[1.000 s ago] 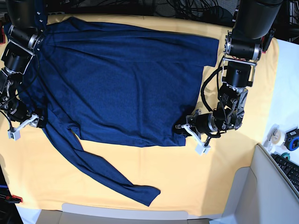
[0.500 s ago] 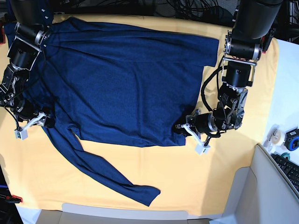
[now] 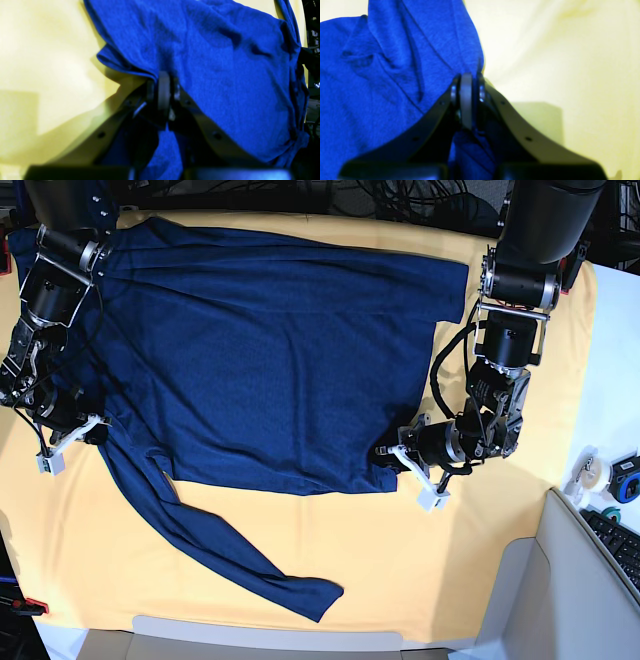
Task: Fold the T-shirt properly
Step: 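Fold the grasped body half over toward the shoulders with both grippers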
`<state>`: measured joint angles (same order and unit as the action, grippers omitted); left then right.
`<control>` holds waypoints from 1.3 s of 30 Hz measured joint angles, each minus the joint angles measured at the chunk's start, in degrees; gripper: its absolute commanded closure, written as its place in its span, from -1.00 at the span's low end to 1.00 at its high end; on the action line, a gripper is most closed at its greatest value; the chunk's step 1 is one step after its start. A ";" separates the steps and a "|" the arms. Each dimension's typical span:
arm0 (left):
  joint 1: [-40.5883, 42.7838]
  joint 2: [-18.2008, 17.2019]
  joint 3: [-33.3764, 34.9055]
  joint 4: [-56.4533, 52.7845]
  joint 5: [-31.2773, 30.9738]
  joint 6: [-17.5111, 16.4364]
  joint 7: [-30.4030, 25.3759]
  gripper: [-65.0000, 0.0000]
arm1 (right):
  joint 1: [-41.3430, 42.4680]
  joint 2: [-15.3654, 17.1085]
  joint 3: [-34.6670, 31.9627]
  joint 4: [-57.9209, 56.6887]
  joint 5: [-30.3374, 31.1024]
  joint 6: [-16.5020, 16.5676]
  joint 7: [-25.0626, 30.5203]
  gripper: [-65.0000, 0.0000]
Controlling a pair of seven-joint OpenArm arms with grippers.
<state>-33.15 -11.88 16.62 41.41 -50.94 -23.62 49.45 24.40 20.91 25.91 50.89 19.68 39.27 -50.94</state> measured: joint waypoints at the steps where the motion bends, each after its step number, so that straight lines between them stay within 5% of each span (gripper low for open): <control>1: 0.00 0.00 0.00 0.02 0.00 0.00 0.02 1.00 | 0.00 -0.02 0.22 0.11 -0.02 0.02 -0.04 1.00; 15: 4.33 -4.04 0.04 11.02 1.53 0.90 2.25 1.00 | -2.10 1.14 4.68 5.68 -1.62 0.39 -4.11 1.00; 32: 15.58 -10.38 0.15 34.97 1.20 0.63 2.93 1.00 | -14.80 -1.86 4.92 33.27 -1.03 0.63 -4.37 1.00; 39: 23.45 -11.54 -6.80 42.40 1.84 0.92 3.50 1.00 | -21.20 -1.75 5.33 40.13 -1.09 0.68 -4.46 1.00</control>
<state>-9.69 -23.42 9.82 83.81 -49.10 -22.70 52.95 3.20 19.16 31.24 91.02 18.59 39.94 -55.40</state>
